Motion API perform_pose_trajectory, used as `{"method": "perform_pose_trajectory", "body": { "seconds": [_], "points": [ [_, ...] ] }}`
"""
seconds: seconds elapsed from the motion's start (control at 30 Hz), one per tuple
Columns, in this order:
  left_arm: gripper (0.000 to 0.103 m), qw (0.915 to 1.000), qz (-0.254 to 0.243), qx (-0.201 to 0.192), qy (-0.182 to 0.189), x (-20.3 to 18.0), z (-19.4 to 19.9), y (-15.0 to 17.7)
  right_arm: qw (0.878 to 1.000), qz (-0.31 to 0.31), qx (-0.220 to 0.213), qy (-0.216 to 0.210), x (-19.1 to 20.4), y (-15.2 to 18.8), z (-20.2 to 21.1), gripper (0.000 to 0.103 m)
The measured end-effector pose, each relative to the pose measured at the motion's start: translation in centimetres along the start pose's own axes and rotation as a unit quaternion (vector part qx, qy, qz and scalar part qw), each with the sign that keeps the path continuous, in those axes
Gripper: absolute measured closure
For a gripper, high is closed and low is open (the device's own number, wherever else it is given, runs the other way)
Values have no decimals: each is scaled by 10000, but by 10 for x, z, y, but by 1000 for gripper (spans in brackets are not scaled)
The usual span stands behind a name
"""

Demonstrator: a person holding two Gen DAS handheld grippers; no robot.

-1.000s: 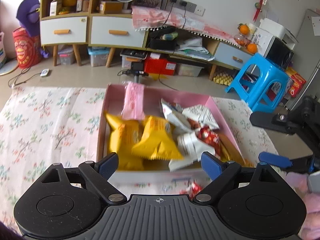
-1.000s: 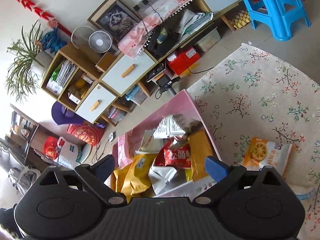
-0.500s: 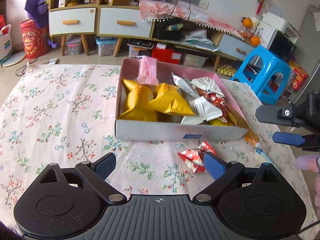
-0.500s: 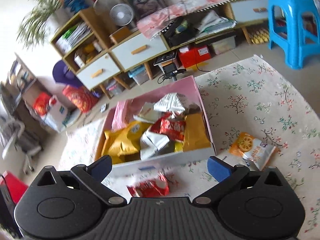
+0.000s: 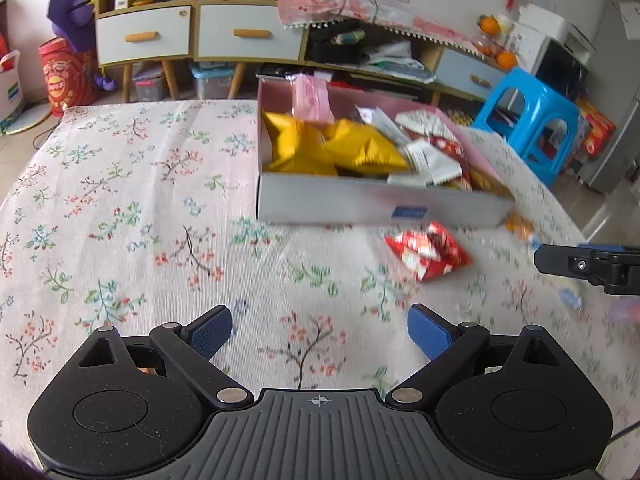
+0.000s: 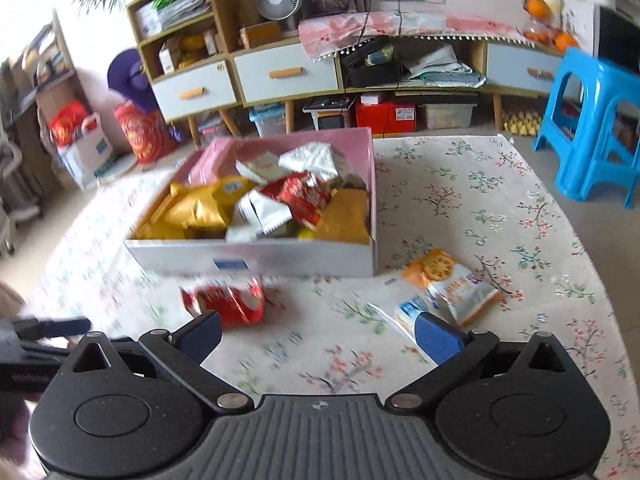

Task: Organize snacks
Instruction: 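Move both tools back toward the red candy pack and clear bread-stick packet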

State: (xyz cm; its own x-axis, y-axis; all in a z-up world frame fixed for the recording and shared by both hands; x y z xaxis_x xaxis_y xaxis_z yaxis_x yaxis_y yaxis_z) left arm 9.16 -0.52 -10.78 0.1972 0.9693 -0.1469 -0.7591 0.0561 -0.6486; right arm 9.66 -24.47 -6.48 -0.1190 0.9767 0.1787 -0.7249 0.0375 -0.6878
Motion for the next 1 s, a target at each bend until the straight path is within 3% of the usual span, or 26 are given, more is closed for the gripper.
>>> {"method": "perform_pose_trajectory", "body": {
  "seconds": [0.33, 0.53, 1.0],
  "points": [
    [7, 9971, -733, -50, 176, -18, -10, 26, 9976, 563, 119, 394, -23, 33, -6, 10],
    [2, 9894, -1328, -407, 416, -39, -15, 34, 9929, 1031, 25, 593, -39, 50, -9, 10],
    [0, 9851, -1489, -672, 544, -72, -46, 9, 9961, 746, -93, 457, -70, 41, -22, 10]
  ]
}}
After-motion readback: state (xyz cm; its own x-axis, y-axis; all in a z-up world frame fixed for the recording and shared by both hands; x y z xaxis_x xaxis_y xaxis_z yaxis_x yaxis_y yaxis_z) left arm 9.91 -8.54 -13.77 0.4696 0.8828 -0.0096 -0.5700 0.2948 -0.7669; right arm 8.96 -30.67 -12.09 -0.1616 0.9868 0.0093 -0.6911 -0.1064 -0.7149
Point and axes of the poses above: each gripper's, at about its wrist camera, not at the fingertips, and z roughly against the way its jaws point, x to its left, y to its underside, the point moved 5 cm from there along -z, roughly the way its jaws point, and after that the axes turned 2 degrees about -y, right-handed, at the moved point
